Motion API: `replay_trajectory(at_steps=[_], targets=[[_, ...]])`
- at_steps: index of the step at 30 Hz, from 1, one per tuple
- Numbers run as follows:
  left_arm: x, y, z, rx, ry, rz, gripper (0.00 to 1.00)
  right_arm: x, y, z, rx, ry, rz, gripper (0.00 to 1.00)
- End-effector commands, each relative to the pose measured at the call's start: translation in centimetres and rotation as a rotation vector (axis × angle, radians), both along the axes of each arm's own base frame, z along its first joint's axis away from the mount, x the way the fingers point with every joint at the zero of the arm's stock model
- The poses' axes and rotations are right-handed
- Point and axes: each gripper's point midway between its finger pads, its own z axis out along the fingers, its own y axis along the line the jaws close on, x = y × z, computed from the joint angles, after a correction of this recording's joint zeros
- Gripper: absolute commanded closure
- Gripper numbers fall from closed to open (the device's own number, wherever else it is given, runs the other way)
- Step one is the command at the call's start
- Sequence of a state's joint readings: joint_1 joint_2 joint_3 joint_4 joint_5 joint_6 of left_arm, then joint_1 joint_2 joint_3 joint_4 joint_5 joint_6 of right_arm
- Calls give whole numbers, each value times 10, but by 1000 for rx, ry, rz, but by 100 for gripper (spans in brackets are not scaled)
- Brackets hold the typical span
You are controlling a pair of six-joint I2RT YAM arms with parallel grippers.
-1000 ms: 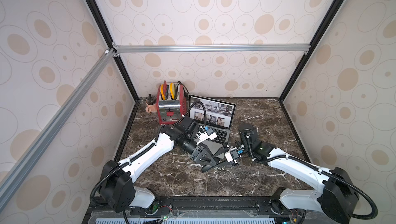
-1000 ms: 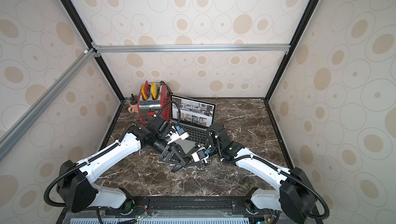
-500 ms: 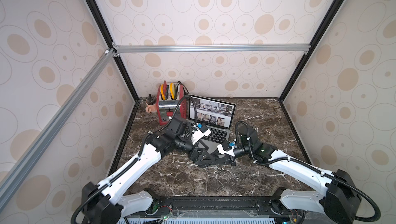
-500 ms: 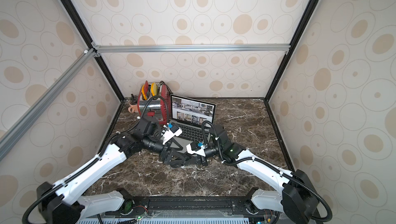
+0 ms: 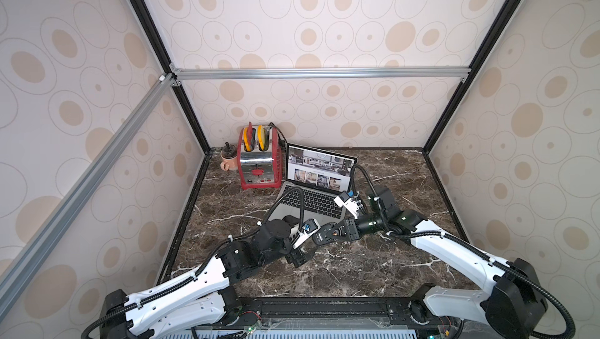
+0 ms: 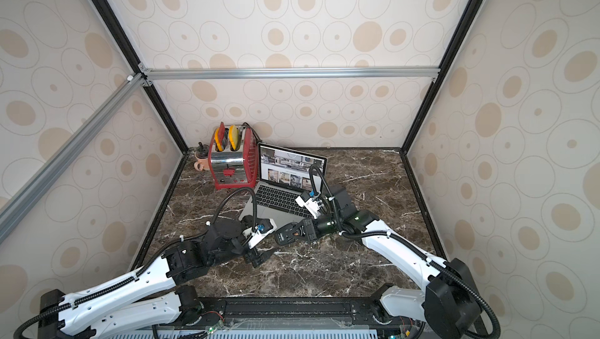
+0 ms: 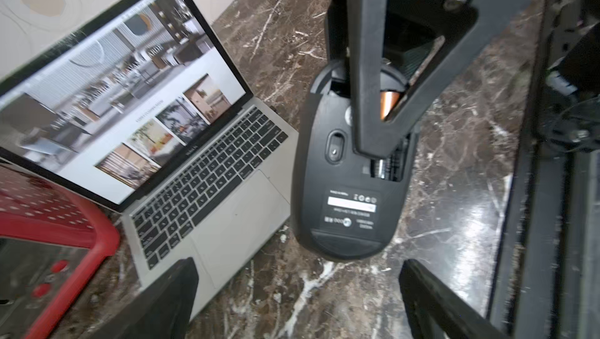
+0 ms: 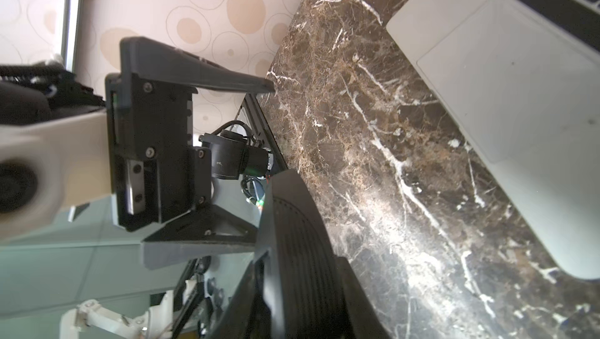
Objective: Insert the wireless mouse receiver into the laptop
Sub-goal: Adjust the mouse as needed.
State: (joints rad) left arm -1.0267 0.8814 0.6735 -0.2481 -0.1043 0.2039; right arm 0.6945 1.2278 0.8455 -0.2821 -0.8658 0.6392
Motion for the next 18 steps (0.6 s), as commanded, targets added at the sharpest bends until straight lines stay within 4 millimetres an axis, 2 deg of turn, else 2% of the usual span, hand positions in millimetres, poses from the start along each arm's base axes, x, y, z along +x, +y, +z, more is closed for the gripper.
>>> replay_trajectory(at_steps=[1,6,10,15,18], targets=[[20,-6,29,41,-229,43,1,-3,2,15,1,155,-39,100],[14,-31,31,-5,-217,-54,1,3,2,16,-12,141,-70,100],[-6,-46,30,-53,-124,-166,1,10,3,20,-15,93,-94,100],[-19,-51,22,-50,8,-247,5,13,4,23,1,28,-78,100],[-16,-47,22,-70,97,-257,10,11,4,26,10,-24,-60,100]])
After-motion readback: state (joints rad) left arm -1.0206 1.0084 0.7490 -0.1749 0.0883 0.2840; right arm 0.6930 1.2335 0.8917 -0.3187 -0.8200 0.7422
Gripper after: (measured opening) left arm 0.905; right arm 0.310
